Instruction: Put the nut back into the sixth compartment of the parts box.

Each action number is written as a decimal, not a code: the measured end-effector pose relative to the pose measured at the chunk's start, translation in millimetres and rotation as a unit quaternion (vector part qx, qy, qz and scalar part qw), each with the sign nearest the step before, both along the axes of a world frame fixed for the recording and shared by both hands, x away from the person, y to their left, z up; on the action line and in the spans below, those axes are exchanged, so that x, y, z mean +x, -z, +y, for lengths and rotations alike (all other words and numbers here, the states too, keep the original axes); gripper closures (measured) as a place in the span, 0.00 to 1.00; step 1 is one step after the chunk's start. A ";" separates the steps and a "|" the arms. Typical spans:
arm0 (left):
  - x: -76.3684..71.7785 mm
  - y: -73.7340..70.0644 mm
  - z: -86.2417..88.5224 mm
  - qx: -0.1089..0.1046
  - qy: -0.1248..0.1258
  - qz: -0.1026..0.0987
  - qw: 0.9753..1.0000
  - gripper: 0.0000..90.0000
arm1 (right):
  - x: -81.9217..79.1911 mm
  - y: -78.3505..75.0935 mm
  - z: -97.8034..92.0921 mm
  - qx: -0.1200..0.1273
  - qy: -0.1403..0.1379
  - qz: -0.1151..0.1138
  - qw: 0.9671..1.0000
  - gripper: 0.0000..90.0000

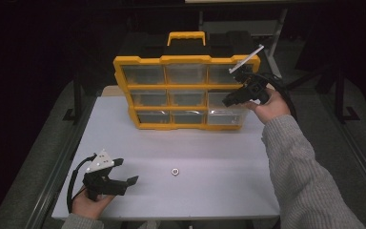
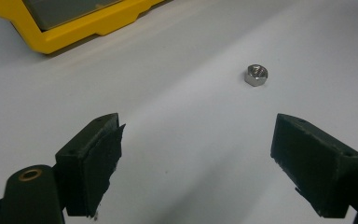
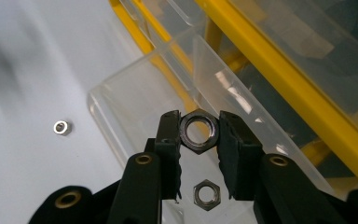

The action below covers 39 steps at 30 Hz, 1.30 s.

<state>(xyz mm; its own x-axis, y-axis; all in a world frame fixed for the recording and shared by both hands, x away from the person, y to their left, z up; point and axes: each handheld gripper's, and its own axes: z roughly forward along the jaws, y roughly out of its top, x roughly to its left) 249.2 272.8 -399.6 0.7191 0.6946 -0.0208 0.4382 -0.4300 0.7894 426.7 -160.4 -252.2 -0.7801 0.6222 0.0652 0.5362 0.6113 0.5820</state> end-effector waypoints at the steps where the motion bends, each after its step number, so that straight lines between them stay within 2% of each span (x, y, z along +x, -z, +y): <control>1: 0.0 0.0 0.1 0.000 0.000 0.000 1.000 0.18 | 1.2 2.2 -0.1 -0.001 -0.001 0.000 1.000 0.77; 9: 0.1 -0.3 1.1 0.001 0.000 0.001 1.000 0.18 | 4.8 16.8 3.3 -0.007 -0.006 0.006 1.000 0.77; 16: -0.2 -0.5 0.9 0.000 -0.001 0.000 1.000 0.18 | 4.1 20.5 5.7 -0.007 -0.009 0.007 1.000 0.73; 25: -0.1 -0.1 0.0 0.000 0.000 0.000 1.000 0.18 | -3.1 11.1 0.6 0.001 0.000 -0.015 1.000 0.71; 30: -0.1 0.0 -0.7 0.002 0.001 0.002 1.000 0.18 | -8.4 -0.8 -5.8 0.018 0.011 -0.023 1.000 0.69; 33: 0.2 0.0 -0.2 0.001 0.001 -0.001 1.000 0.18 | -14.2 -10.2 -7.1 0.028 0.005 -0.029 0.999 0.68; 39: 0.3 -0.3 -0.8 0.002 0.002 -0.003 1.000 0.18 | -30.2 -22.4 -3.2 0.032 -0.013 -0.035 0.999 0.66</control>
<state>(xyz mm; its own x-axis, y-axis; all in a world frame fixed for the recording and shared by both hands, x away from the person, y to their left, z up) 249.5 271.9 -399.3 0.7218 0.6920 -0.0130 0.4318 -0.4355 0.7899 396.5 -163.5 -229.8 -0.7998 0.5983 0.0488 0.4772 0.5844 0.6563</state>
